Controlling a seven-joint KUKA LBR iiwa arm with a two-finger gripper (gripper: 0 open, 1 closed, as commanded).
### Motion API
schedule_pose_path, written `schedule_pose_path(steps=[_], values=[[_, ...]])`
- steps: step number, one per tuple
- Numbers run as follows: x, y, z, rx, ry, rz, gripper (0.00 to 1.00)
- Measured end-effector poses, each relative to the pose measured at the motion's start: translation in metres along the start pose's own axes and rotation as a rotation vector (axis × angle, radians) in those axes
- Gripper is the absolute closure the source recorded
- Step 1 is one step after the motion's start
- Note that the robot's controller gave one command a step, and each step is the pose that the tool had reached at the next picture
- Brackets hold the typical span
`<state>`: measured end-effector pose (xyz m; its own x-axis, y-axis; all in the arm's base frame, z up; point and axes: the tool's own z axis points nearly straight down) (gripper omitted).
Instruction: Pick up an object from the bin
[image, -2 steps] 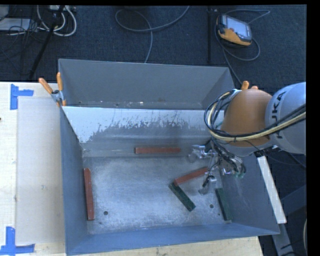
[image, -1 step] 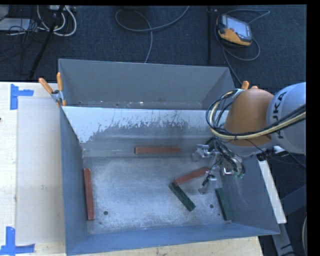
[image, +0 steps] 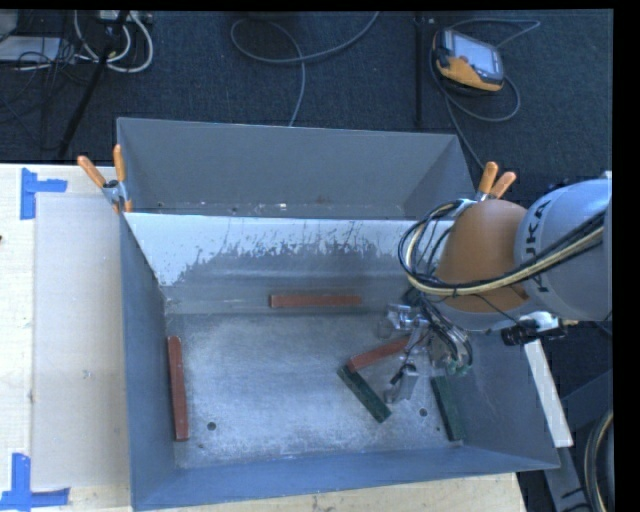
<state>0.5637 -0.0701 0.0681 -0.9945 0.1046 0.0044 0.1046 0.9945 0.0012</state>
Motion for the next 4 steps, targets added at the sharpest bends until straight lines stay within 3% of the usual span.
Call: schedule_pose_path(steps=[1, 2, 3, 4], values=[[0.0, 0.0, 0.0, 0.001, -0.003, -0.003, 0.0], [0.0, 0.001, 0.0, 0.001, -0.004, -0.005, 1.0], [-0.001, 0.001, -0.026, 0.002, -0.007, -0.008, 1.0], [-0.002, 0.001, -0.09, 0.001, -0.01, -0.012, 1.0]])
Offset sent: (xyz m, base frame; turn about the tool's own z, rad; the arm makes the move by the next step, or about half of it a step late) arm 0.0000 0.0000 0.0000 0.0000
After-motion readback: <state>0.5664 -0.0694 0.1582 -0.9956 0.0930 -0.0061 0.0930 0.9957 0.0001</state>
